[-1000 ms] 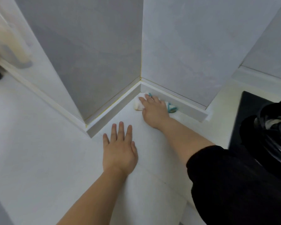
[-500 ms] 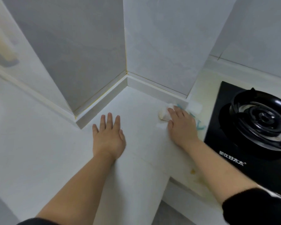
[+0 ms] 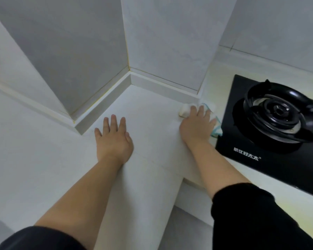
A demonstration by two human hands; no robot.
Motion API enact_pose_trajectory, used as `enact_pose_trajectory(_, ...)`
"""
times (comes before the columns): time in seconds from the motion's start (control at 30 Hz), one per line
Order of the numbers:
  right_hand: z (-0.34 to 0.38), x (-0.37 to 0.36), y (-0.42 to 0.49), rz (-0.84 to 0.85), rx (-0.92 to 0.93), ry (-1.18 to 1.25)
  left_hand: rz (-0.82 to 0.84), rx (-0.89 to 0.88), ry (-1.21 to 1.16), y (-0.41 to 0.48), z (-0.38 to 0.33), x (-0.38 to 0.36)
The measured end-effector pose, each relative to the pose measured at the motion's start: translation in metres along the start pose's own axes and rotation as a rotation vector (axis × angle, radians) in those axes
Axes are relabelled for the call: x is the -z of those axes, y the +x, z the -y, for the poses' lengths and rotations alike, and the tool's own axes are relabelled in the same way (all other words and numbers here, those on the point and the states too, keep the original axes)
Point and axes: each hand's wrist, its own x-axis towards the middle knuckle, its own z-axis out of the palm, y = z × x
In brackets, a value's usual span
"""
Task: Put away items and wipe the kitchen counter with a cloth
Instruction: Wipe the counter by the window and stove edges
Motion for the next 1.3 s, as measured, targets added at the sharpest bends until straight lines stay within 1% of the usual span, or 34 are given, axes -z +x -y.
enact_pose_trajectory(0.03,0.004,0.0,-0.006,0.016,0.04,0.01,0.0,0.002,-0.003,0.001,0.001,0.0)
enact_pose_trajectory(0.07,0.003,0.0,-0.016,0.017,0.122,-0.002,0.0,0.002,-0.011,0.001,0.001,0.0)
enact_pose_trajectory(0.13,-0.002,0.003,-0.036,0.043,0.345,-0.033,-0.009,0.003,-0.036,0.003,0.001,0.003)
enact_pose_trajectory(0.2,-0.016,0.004,-0.058,0.11,0.493,-0.065,-0.042,-0.063,-0.062,0.0,-0.001,0.005)
enact_pose_trajectory(0.3,-0.052,0.005,-0.097,0.143,0.649,-0.094,-0.123,-0.242,-0.098,-0.016,-0.01,0.006)
enact_pose_trajectory(0.4,-0.113,0.01,-0.125,0.141,0.715,-0.082,-0.091,-0.294,-0.09,-0.039,-0.027,0.003)
enact_pose_trajectory(0.5,-0.184,0.014,-0.147,0.102,0.661,-0.108,-0.016,-0.323,-0.075,-0.065,-0.052,-0.002)
enact_pose_trajectory(0.53,-0.198,0.016,-0.152,0.102,0.62,-0.089,0.0,-0.325,-0.067,-0.071,-0.058,-0.004)
enact_pose_trajectory(0.6,-0.205,0.016,-0.159,0.085,0.54,-0.081,0.015,-0.311,-0.048,-0.076,-0.063,-0.009)
enact_pose_trajectory(0.67,-0.187,0.015,-0.156,0.054,0.534,-0.114,0.025,-0.298,-0.018,-0.076,-0.063,-0.01)
enact_pose_trajectory(0.8,-0.127,0.012,-0.128,0.011,0.618,-0.183,0.036,-0.292,0.006,-0.075,-0.063,-0.011)
enact_pose_trajectory(0.87,-0.103,0.014,-0.108,0.004,0.601,-0.252,0.026,-0.297,0.001,-0.075,-0.063,-0.011)
enact_pose_trajectory(0.93,-0.082,0.018,-0.09,0.015,0.48,-0.323,0.02,-0.299,0.0,-0.074,-0.062,-0.011)
enact_pose_trajectory(1.0,-0.061,0.02,-0.076,0.024,0.292,-0.363,0.022,-0.292,0.007,-0.075,-0.061,-0.011)
enact_pose_trajectory(1.1,-0.039,0.023,-0.066,0.092,0.047,-0.277,0.019,-0.292,0.008,-0.076,-0.061,-0.011)
enact_pose_trajectory(1.17,-0.038,0.028,-0.063,0.126,-0.021,-0.203,0.019,-0.296,0.011,-0.076,-0.06,-0.011)
enact_pose_trajectory(1.23,-0.05,0.033,-0.064,0.084,-0.004,-0.156,0.025,-0.299,0.002,-0.075,-0.06,-0.011)
enact_pose_trajectory(1.3,-0.065,0.028,-0.073,-0.013,0.125,-0.131,0.034,-0.302,-0.032,-0.074,-0.06,-0.01)
